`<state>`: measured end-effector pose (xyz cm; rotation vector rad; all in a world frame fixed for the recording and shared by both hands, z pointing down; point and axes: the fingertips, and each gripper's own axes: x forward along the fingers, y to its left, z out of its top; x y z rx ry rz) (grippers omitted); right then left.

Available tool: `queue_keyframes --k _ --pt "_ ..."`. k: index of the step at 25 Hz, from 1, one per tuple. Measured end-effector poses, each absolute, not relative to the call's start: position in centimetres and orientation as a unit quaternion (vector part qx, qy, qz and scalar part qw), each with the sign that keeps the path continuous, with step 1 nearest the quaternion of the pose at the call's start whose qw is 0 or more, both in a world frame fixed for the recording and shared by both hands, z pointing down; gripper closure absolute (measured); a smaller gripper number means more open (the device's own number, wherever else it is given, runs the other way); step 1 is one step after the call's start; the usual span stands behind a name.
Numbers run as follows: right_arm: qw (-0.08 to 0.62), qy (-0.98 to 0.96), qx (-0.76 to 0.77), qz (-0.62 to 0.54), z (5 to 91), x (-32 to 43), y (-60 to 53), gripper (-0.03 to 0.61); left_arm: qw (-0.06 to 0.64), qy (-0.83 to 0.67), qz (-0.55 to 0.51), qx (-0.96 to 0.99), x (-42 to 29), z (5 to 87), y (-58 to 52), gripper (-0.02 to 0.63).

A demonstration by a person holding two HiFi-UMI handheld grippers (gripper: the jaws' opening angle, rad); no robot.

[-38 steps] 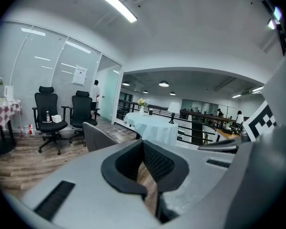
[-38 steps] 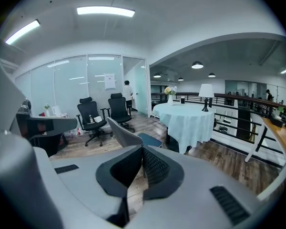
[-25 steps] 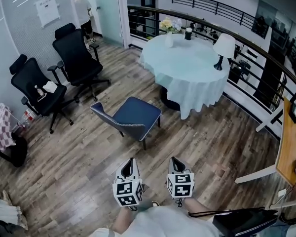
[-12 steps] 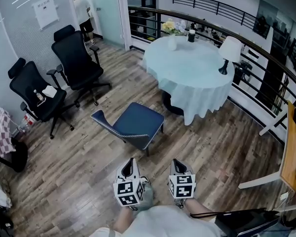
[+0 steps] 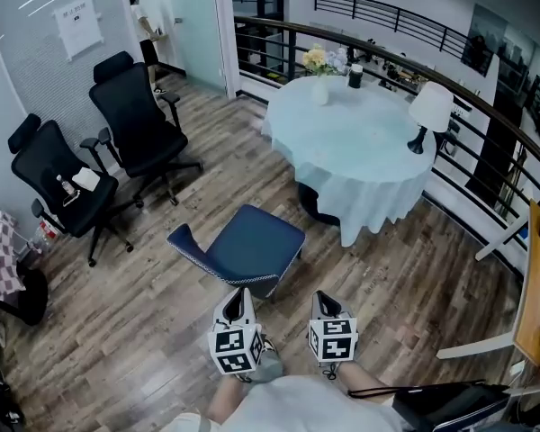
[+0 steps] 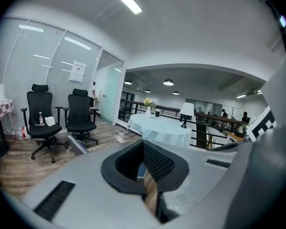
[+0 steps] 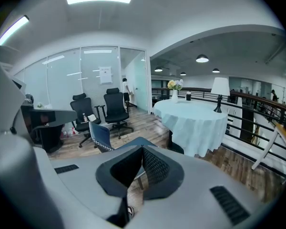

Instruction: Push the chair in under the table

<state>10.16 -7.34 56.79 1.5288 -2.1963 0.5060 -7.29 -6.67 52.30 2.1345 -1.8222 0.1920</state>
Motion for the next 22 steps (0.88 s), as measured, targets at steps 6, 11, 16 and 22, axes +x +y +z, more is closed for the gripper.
queue_keyframes --k 6,11,16,22 --pt "0.213 -0.791 0.544 0.179 56.7 7.9 -11.7 0.560 0.167 -0.645 0.064 0.743 -10.0 52.2 -10.8 0.611" --pt "0.214 -0.793 0.542 0.178 56.7 6.1 -15.0 0.560 0.164 -0.649 0.057 0.740 -12.1 51.9 -14.3 0.611" --pt "0.212 -0.793 0.544 0.175 56.3 4.6 -18.3 0.560 0.163 -0.646 0.054 0.744 -13.2 51.6 -17.9 0.611" --pt "0.212 -0.785 0.554 0.176 56.2 3.7 -21.3 0.560 0.164 -0.637 0.053 0.751 -14.2 51.7 -21.4 0.611"
